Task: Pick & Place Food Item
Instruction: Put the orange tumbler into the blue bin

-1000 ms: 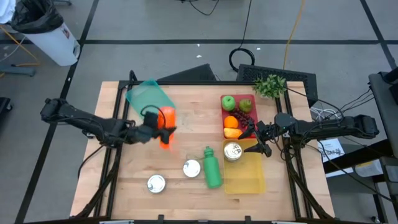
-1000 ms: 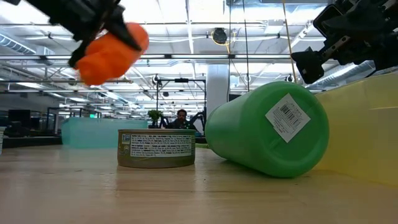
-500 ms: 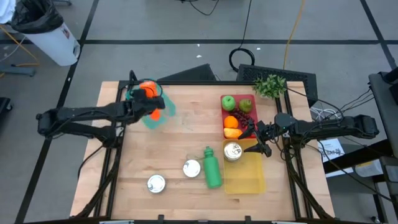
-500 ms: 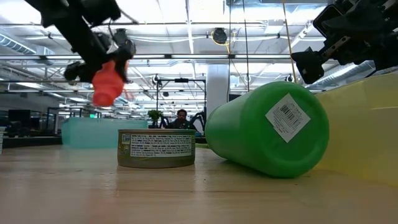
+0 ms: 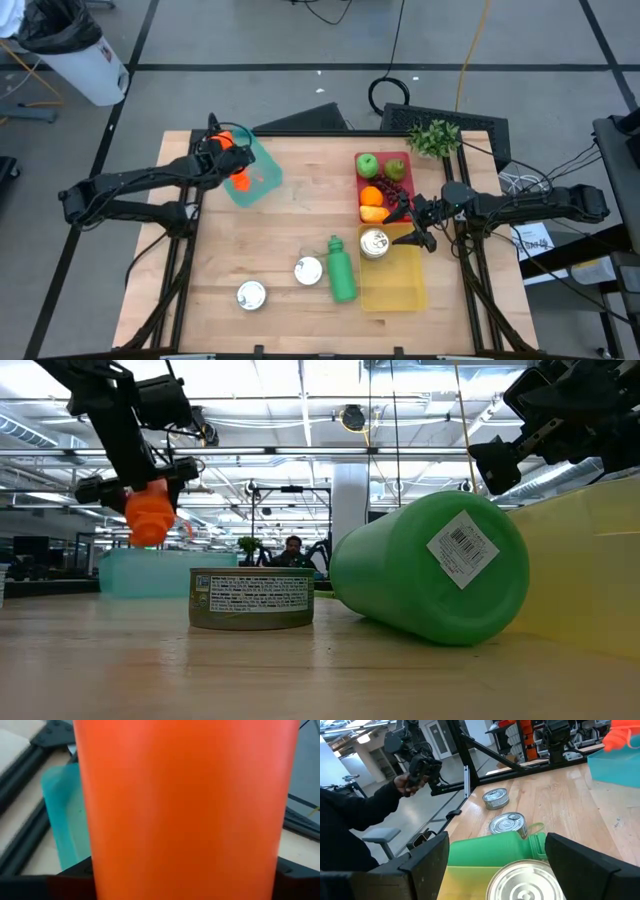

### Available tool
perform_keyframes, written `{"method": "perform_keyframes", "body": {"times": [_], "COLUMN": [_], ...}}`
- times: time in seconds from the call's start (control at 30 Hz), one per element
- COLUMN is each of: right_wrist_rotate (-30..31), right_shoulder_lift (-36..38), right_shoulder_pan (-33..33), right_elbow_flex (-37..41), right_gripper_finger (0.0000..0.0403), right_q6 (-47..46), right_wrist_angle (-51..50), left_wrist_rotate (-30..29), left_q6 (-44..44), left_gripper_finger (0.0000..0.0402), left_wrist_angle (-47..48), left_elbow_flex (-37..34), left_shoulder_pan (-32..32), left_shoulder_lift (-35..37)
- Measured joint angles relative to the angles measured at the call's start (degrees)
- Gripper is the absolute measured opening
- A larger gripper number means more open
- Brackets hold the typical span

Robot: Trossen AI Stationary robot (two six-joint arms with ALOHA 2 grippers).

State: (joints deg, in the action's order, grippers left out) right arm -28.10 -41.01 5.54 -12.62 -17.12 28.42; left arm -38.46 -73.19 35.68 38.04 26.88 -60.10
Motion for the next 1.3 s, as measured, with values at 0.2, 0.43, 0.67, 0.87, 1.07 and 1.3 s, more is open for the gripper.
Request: {"method": "perform_keyframes", "body": {"times": [0.2,0.43,0.67,0.87,1.07,1.3], "right_wrist_rotate": [0.0,-0.02,-0.01,-0.02,-0.02,-0.01], "right_shoulder_lift": [0.02,0.0,0.01,0.0,0.02,0.0], "right_shoulder_pan": [0.0,-0.01,0.0,0.0,0.0,-0.02], "right_elbow_flex": [0.0,0.0,0.0,0.0,0.0,0.0], "right_gripper_finger": [0.0309,0.0309,0.0309,0.0309,0.0309,0.0309], "right_q6": [-0.02,-0.11,-0.02,0.0,-0.12,-0.15], "right_wrist_angle": [-0.02,-0.02,-0.04,-0.04,-0.14,-0.46], "left_wrist_rotate": [2.61,5.65,5.45,5.82,12.92,20.45], "left_q6": [-2.09,5.55,8.5,5.52,2.02,-7.19], "left_gripper_finger": [0.0326,0.0367,0.0385,0.0378,0.0382,0.0388], "left_wrist_angle": [-0.11,-0.76,-0.76,-0.92,-1.94,-4.98], "left_elbow_flex": [-0.02,-0.02,-0.02,-0.04,-0.04,-0.07], "left_shoulder_pan": [0.17,0.15,0.15,0.8,4.69,6.52], "left_shoulder_lift": [-0.76,-0.76,-0.76,-0.59,-0.3,-0.31]}}
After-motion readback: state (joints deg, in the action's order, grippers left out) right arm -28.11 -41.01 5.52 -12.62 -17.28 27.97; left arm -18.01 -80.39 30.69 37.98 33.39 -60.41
